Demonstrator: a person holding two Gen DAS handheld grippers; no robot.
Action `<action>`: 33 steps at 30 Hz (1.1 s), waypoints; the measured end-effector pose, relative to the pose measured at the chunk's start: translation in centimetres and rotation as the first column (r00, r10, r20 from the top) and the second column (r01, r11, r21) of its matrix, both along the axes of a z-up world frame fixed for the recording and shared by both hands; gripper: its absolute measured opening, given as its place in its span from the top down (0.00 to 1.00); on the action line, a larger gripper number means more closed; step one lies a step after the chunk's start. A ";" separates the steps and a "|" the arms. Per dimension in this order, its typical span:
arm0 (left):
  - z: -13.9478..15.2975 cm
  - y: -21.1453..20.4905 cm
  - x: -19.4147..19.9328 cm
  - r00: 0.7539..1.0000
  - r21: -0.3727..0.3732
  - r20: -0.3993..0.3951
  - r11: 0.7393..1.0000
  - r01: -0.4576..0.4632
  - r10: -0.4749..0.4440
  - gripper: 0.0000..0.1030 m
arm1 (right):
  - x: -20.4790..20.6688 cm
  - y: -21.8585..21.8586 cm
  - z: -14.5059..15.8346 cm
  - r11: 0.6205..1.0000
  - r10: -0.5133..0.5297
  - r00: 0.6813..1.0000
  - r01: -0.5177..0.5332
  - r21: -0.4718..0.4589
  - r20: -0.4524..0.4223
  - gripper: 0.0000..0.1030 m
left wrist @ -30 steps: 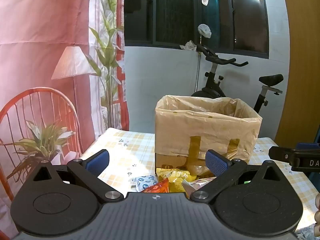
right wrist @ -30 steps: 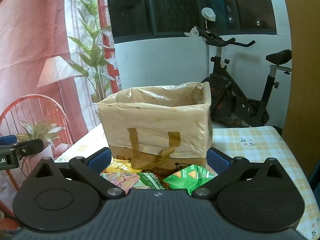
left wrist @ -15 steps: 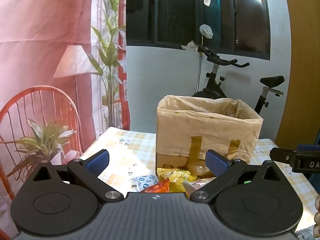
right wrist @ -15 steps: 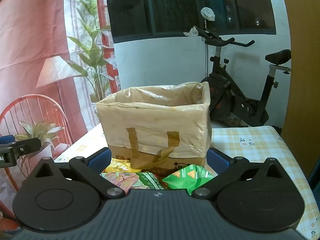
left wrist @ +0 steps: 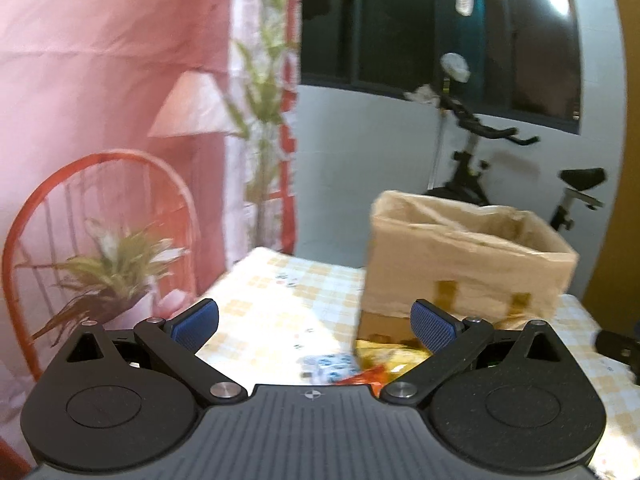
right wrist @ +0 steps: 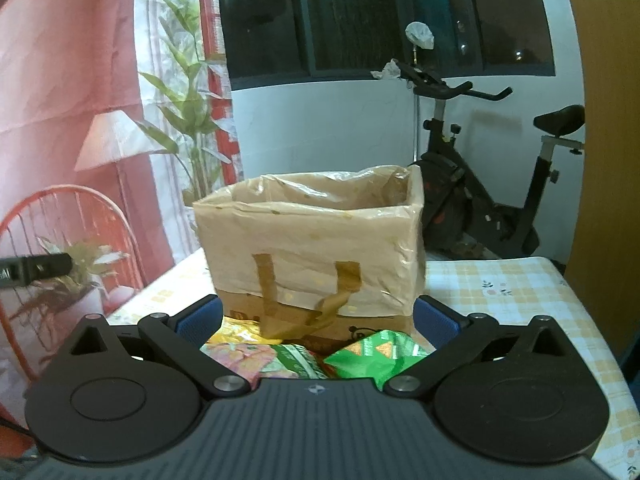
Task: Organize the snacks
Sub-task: 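Move both grippers toward the snack packets beside the box, then grasp the orange chip bag with the left gripper while the right gripper grasps the green chip bag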
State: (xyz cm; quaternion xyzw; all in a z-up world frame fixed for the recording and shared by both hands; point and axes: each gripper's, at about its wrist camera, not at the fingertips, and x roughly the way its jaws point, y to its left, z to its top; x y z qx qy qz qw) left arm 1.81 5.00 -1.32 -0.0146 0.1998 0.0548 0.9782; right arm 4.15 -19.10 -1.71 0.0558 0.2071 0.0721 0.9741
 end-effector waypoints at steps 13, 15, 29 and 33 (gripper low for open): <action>-6.0 -0.1 3.7 0.988 -0.054 -0.141 0.997 0.052 -0.059 0.02 | 1.1 -0.8 -4.1 0.997 -0.074 0.997 0.074 0.004 -0.020 0.00; -7.1 -0.6 4.9 0.981 -0.068 -0.172 0.995 0.077 -0.088 0.02 | 1.3 -0.9 -4.7 0.997 -0.072 0.997 0.072 0.000 -0.033 0.00; -12.7 -2.0 8.4 0.934 -0.085 -0.324 0.988 0.130 -0.150 0.01 | 2.2 -1.9 -7.1 0.995 -0.090 0.991 0.093 0.030 -0.102 0.00; -13.3 -2.1 9.0 0.924 -0.052 -0.359 0.991 0.121 -0.131 0.01 | 2.6 -2.1 -7.6 0.995 -0.091 0.988 0.095 0.034 -0.121 0.00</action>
